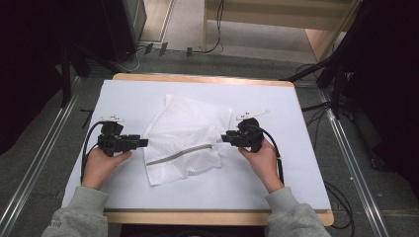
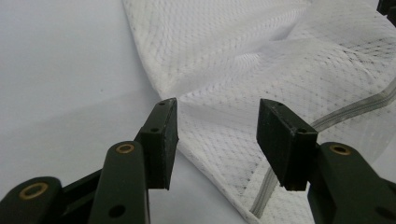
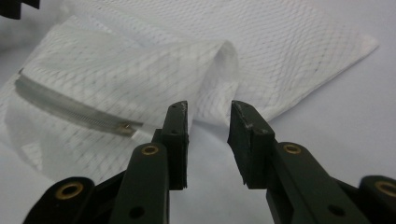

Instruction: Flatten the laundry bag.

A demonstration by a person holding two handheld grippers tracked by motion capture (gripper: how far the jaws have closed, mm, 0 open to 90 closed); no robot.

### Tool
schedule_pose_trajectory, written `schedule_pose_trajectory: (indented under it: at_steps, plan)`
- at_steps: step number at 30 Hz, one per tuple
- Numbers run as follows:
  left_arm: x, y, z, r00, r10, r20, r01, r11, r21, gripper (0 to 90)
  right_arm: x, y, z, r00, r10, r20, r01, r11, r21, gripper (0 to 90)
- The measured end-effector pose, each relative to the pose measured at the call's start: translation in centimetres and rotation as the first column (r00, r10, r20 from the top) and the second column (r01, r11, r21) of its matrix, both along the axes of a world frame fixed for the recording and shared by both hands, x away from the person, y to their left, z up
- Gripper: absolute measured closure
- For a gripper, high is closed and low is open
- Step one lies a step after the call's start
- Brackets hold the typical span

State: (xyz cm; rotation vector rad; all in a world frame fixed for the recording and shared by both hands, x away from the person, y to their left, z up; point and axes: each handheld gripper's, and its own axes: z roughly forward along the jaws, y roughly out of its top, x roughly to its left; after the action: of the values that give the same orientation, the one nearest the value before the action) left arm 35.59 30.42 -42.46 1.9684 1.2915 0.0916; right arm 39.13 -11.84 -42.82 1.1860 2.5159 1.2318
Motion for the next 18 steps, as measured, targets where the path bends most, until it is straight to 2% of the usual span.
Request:
schedule_pose_trajectory:
  at_steps: [8,14,18]
  plan:
    - [0.0,-0.7,0.3,0.9998,-0.016,0.012,0.016,0.9999,-0.001,46.1,-2.4,-0.1,0.0,0.9997,0.024,0.002,-0.024,0.9996,0.013,67.1]
    - [0.3,-0.9,0.6,0.9997,-0.019,0.017,0.019,0.9998,-0.004,45.1,-4.2,0.5,-0.5,0.9979,0.063,-0.013,-0.063,0.9980,0.000,67.0]
    - [0.4,-1.1,0.7,0.9996,-0.020,0.022,0.020,0.9998,-0.003,45.1,-4.8,1.1,-1.2,0.9965,0.080,-0.026,-0.080,0.9967,-0.013,66.3]
